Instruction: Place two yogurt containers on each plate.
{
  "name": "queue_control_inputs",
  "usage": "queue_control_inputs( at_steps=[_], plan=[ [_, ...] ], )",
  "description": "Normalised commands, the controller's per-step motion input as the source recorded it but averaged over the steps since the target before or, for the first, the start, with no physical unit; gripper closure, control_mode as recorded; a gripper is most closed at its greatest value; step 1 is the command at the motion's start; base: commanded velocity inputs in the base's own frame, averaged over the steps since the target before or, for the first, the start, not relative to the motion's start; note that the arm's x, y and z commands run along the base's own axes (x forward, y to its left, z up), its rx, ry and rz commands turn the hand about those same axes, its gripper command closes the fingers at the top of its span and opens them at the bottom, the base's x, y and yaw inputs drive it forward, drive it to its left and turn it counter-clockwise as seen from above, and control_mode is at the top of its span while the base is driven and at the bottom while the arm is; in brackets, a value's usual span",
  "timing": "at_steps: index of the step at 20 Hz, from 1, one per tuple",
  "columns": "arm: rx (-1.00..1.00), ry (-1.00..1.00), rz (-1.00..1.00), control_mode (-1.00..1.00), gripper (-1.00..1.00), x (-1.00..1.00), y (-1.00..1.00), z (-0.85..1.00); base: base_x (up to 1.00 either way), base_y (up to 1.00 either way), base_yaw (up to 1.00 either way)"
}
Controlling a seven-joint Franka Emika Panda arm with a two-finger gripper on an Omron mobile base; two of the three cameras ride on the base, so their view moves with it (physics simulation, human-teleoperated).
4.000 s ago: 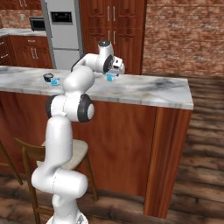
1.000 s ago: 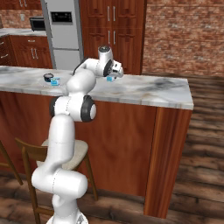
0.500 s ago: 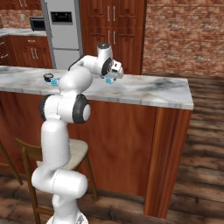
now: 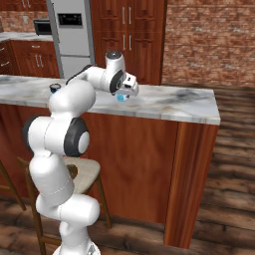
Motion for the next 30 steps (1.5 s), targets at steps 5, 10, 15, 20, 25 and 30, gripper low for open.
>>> queue_control_inputs(
  at_steps=[5, 10, 15, 20, 25, 30],
  plan=[
    [0.00, 0.05, 0.01, -1.00, 1.00, -0.47, 0.12, 0.40, 0.00, 0.00, 0.00],
    [0.00, 0.00, 0.04, -1.00, 1.00, -0.50, 0.42, 0.52, 0.00, 0.00, 0.00],
    [0.00, 0.05, 0.04, -1.00, 1.00, -0.49, 0.18, 0.37, 0.00, 0.00, 0.00],
    [0.00, 0.00, 0.00, -1.00, 1.00, -0.47, 0.00, 0.05, 0.00, 0.00, 0.00],
    [0.00, 0.00, 0.00, -1.00, 1.00, -0.27, -0.11, 0.06, 0.00, 0.00, 0.00],
    [0.00, 0.00, 0.00, -1.00, 1.00, -0.12, -0.01, 0.02, 0.00, 0.00, 0.00]
  ],
)
